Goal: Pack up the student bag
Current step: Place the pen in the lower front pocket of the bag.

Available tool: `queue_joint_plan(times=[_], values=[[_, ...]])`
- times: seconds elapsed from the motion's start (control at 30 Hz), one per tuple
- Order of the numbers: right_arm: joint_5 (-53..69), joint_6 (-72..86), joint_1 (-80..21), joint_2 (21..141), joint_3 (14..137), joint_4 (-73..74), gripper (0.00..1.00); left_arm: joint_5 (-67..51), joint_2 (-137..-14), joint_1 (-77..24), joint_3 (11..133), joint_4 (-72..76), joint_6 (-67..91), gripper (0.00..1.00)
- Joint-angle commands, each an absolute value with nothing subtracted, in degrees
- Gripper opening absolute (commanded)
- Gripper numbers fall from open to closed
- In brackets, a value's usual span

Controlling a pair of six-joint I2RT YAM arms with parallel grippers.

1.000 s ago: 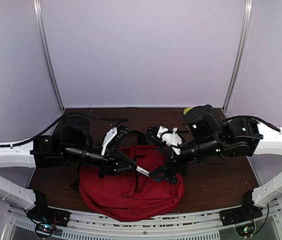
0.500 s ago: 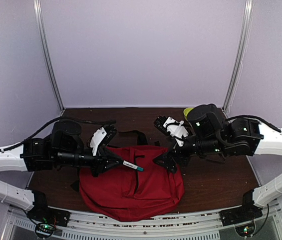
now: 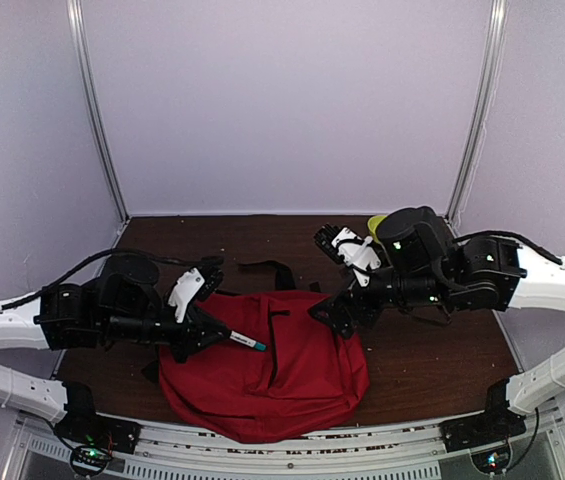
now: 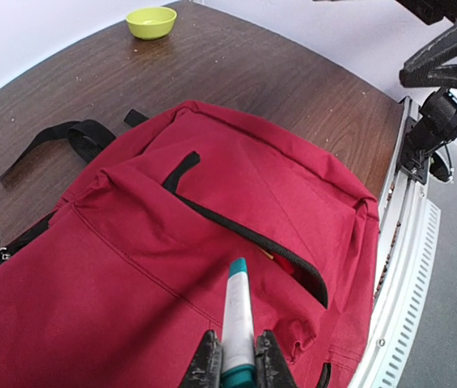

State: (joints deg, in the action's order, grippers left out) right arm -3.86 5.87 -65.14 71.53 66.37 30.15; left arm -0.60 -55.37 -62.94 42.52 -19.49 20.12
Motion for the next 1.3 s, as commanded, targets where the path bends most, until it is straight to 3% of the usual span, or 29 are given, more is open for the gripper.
queue_joint_plan(times=[0.0,0.4,0.73,1.27], values=[[-5.2,6.5,-64.9,72.0,66.6,29.3,1.00,-0.7,-55.0,-62.8,41.0,-16.8,21.1,0.00],[-5.6,7.2,-64.8,71.3,65.9,29.0,1.00,-2.9,-59.6,-62.8,37.2,-3.3,24.7,0.00],[-6.6,7.4,-64.5,70.1,64.2,27.7,1.00,3.2,-61.2,-63.6,34.5,5.7,25.2,0.00],[-5.9,7.4,-63.8,69.5,63.1,27.0,1.00,2.1,-69.5,-64.4,34.9,11.8,26.2,0.00]])
